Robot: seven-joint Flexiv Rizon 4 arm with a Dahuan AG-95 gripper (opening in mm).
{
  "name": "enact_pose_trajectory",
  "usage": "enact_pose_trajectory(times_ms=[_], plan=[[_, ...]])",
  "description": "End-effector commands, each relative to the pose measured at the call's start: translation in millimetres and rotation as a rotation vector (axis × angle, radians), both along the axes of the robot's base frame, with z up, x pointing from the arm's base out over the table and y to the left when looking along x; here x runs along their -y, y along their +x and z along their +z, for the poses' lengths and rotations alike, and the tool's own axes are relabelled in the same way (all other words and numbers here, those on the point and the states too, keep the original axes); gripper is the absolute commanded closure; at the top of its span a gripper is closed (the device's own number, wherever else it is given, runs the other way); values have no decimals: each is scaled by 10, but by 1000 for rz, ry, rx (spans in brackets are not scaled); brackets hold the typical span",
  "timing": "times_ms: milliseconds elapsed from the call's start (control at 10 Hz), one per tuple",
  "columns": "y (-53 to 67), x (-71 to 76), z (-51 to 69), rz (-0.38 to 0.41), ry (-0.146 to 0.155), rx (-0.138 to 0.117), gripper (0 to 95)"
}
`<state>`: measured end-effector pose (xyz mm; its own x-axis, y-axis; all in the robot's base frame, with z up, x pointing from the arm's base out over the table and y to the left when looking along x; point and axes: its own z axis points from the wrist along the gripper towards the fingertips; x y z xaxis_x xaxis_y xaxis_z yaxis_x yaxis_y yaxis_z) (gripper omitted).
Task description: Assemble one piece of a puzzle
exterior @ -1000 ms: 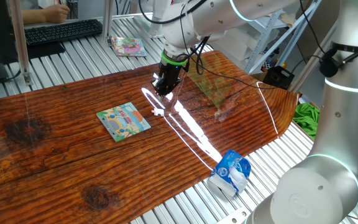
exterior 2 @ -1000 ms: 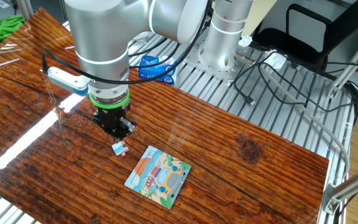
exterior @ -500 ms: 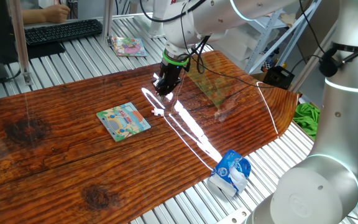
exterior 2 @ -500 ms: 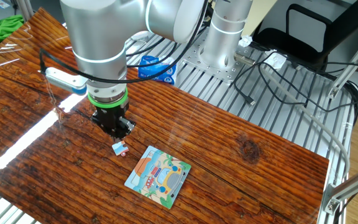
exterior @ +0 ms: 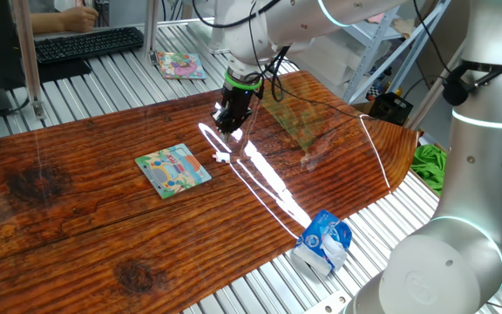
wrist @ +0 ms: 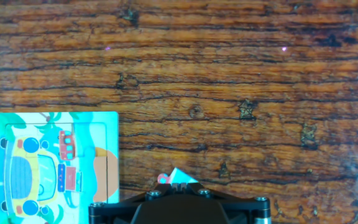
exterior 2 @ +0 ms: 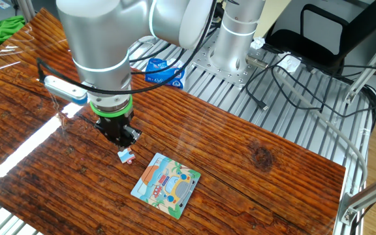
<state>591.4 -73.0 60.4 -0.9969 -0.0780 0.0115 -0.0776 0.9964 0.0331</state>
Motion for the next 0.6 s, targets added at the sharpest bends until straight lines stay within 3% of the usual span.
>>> enact_pose_trajectory(times_ms=[100,600], plan=[[13,-5,1,-20,-5,-30,950],[13,-5,1,-78,-25,-69,950]])
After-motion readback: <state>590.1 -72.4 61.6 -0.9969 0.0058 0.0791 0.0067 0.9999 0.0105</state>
